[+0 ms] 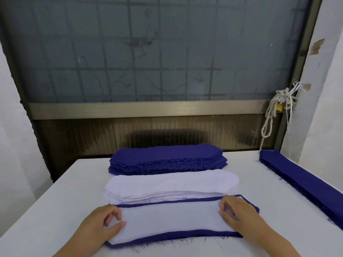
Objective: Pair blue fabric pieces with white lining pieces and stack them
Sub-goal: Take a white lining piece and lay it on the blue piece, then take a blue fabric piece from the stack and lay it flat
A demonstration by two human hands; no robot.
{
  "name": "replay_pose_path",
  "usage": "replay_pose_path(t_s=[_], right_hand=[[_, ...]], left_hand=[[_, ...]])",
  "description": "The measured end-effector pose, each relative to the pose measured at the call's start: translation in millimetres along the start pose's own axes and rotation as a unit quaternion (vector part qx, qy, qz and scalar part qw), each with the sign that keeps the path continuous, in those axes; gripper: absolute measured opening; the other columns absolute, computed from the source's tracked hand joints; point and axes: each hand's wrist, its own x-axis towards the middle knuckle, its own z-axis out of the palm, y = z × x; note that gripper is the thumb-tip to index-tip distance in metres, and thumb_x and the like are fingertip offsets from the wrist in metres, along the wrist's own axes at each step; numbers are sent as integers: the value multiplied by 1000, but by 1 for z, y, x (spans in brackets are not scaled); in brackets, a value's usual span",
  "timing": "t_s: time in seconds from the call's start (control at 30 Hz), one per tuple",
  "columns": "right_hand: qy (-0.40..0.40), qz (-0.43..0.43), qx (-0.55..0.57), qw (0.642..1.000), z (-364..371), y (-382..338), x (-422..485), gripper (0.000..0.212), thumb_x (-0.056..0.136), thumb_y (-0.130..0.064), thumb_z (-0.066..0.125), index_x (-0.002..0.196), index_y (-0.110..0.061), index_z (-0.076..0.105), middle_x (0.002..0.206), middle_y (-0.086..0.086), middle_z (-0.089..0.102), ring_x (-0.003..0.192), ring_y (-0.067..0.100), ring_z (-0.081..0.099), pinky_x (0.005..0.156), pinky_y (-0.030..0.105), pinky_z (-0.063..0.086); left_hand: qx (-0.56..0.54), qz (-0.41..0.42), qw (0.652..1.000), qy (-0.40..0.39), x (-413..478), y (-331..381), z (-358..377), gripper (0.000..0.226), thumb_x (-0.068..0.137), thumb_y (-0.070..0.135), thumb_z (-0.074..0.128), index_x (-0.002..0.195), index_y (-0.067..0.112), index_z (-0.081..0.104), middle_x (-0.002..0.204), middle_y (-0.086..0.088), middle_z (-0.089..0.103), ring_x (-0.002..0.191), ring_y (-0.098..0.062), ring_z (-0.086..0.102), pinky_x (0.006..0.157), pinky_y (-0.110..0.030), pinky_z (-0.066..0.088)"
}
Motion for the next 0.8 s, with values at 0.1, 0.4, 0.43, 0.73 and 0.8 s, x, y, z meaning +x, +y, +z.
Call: replay_pose_path(t_s=[0.1,0.4,0.43,0.73,0.8], right_hand=[[3,0,-28,1000,0,-4,4,10,94,-36,51,87,-31,47,76,-15,48,70,1,44,66,14,36],[52,-22,-19,998,-10,-25,51,15,96,-24,52,81,-27,54,63,-10,51,57,7,46,56,17,38],[67,-37,-8,997,-10,-29,60,13,95,-22,53,84,-28,55,67,-12,52,61,6,47,59,16,39],[146,-83,4,986,17,-71,147,42,96,-19,55,136,-25,48,129,-7,49,117,11,43,99,24,40],[138,-82,8,987,24,-78,167,44,97,-19,52,140,-25,44,134,-7,48,122,12,41,103,26,39]], left_hand=[[13,-22,1000,-12,3,-3,2,17,81,42,72,77,31,61,64,-2,49,59,-4,45,64,-21,42],[30,-24,997,70,49,12,-1,18,88,23,64,72,31,61,69,11,59,67,-6,54,61,-18,46],[23,-7,996,91,57,15,0,19,88,19,65,76,34,61,74,13,59,72,-6,54,63,-17,45],[-30,-9,981,190,146,45,21,35,91,13,62,126,17,60,127,3,57,121,-16,47,99,-28,40],[-21,-9,984,178,162,47,29,37,94,15,59,131,17,57,132,3,56,125,-15,46,102,-30,40]])
